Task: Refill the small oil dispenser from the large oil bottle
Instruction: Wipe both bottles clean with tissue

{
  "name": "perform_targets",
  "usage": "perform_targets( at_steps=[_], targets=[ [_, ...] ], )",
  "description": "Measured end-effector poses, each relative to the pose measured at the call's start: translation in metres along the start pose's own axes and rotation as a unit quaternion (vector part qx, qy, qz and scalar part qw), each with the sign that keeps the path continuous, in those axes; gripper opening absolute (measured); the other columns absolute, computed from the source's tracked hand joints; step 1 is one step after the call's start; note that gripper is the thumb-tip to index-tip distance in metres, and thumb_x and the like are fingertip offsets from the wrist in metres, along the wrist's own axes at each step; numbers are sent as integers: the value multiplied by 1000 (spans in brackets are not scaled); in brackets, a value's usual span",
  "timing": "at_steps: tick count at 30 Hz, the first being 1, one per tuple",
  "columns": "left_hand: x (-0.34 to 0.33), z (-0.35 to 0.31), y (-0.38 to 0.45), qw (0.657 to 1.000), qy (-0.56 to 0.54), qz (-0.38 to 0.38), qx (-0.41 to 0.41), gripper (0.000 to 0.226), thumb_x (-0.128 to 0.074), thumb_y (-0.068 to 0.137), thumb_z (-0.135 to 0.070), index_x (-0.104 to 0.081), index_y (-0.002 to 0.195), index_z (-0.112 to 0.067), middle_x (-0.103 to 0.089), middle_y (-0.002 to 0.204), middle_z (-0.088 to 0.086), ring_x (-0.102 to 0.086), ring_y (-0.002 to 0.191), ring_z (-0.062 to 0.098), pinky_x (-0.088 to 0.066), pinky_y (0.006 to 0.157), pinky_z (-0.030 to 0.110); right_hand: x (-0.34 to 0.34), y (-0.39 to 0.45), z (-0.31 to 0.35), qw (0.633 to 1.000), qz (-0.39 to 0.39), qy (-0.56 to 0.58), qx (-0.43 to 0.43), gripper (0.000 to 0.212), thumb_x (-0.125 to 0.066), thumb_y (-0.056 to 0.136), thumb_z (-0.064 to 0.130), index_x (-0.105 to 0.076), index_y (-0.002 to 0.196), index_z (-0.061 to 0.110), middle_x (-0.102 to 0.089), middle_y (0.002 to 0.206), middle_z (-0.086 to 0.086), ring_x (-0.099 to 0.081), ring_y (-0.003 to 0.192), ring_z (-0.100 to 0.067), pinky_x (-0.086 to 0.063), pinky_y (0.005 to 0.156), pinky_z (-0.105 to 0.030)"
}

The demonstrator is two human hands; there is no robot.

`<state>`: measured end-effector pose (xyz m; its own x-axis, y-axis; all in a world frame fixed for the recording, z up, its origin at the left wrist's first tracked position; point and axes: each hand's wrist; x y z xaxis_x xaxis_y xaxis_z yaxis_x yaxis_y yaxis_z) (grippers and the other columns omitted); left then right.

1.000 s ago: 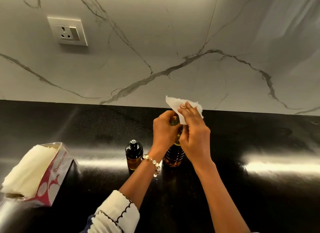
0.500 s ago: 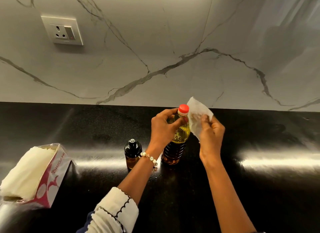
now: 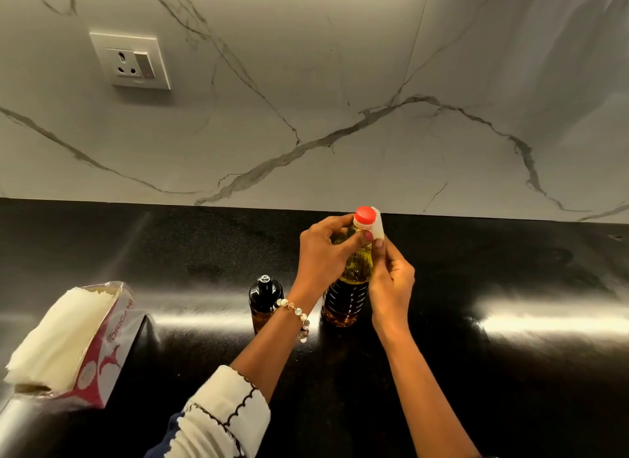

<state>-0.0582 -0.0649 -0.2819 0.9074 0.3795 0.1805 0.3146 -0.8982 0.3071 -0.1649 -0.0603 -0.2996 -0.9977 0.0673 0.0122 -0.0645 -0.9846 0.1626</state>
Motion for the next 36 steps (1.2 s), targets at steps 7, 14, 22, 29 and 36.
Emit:
perform_targets(
  at_steps=[7, 14, 22, 29, 36],
  targets=[
    [0, 1, 2, 1000, -10, 3, 7, 41, -77, 76, -32, -70, 114, -19, -72, 96, -4, -68, 89, 7, -58, 81, 35, -2, -15, -6, 986, -108, -58, 117, 27, -59, 93, 14, -66, 118, 9, -71, 109, -2, -66, 103, -10, -57, 87, -36],
    [2, 1, 5, 1000, -11, -6, 11, 40, -78, 77, -30, -70, 114, -19, -73, 97, -4, -69, 89, 9, -59, 80, 36, -5, 12, -8, 998, -58, 4, -6, 25, -51, 98, 22, -65, 118, 17, -70, 108, 1, -65, 104, -13, -54, 92, -44],
    [4, 2, 12, 1000, -10, -14, 22, 35, -77, 78, -31, -72, 111, -20, -74, 92, -3, -70, 84, 7, -58, 78, 28, -14, -18, -4, 994, -59, -56, 70, 34, -49, 98, 13, -55, 131, 10, -61, 102, 20, -59, 93, 17, -49, 80, -9],
    [11, 5, 14, 997, -53, -10, 58, 37, -78, 77, -29, -71, 112, -20, -75, 91, 2, -72, 86, 11, -59, 81, 35, -6, 1, -9, 993, -11, -115, 41, 34, -47, 100, 17, -54, 134, 15, -62, 96, 20, -64, 90, 3, -52, 79, -15],
    [14, 0, 14, 997, -60, 2, 58, 32, -76, 79, -27, -71, 111, -21, -75, 89, 1, -72, 84, 9, -58, 79, 26, -17, -15, -3, 979, -44, -151, 133, 36, -52, 97, 15, -54, 133, 7, -73, 98, -4, -69, 79, -9, -58, 73, -23]
  ],
)
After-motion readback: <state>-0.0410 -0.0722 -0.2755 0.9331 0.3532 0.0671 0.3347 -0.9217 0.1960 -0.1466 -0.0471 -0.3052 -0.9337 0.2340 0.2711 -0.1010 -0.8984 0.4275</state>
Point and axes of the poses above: each hand's wrist, its own y-axis towards the middle knuckle, its own x-axis out of the back of the hand, z = x × y
